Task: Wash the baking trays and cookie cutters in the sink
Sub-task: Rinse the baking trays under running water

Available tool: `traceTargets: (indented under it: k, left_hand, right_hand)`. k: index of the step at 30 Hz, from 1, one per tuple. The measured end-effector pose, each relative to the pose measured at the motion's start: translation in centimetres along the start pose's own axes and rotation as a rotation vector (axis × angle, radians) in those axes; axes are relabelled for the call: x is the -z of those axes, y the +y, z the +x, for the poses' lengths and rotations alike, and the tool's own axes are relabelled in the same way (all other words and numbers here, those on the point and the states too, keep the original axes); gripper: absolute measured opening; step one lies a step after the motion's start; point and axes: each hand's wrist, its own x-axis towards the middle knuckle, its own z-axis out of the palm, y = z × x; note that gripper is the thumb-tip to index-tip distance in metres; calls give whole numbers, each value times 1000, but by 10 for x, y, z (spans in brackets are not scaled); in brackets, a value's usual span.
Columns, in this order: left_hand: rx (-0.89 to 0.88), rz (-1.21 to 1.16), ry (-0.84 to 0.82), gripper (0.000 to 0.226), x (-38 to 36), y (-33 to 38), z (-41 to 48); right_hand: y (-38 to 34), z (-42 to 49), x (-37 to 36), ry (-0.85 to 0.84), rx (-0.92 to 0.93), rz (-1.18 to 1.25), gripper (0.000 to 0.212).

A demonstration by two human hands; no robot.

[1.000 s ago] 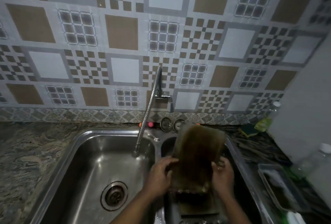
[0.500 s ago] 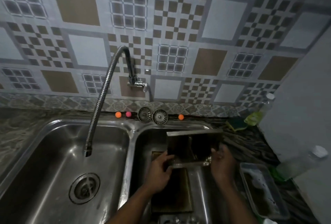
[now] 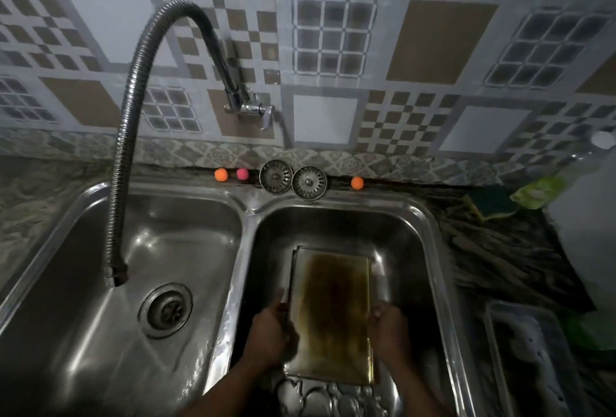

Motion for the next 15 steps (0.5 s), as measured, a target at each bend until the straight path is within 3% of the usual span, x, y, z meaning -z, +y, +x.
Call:
traceTargets:
  k: [2,10,15]
  left_hand:
    - [9,61,-4,47,-5,-9,0]
    - [120,45,68,36,-26,-8,-5]
    - [92,18,144,39,-28,-12,-4]
  right_hand:
    - [15,1,-9,-30,-39,39,16]
    - [34,-5,-23,-65,70,30,49]
    - [26,-4,-22,-20,96,45,42]
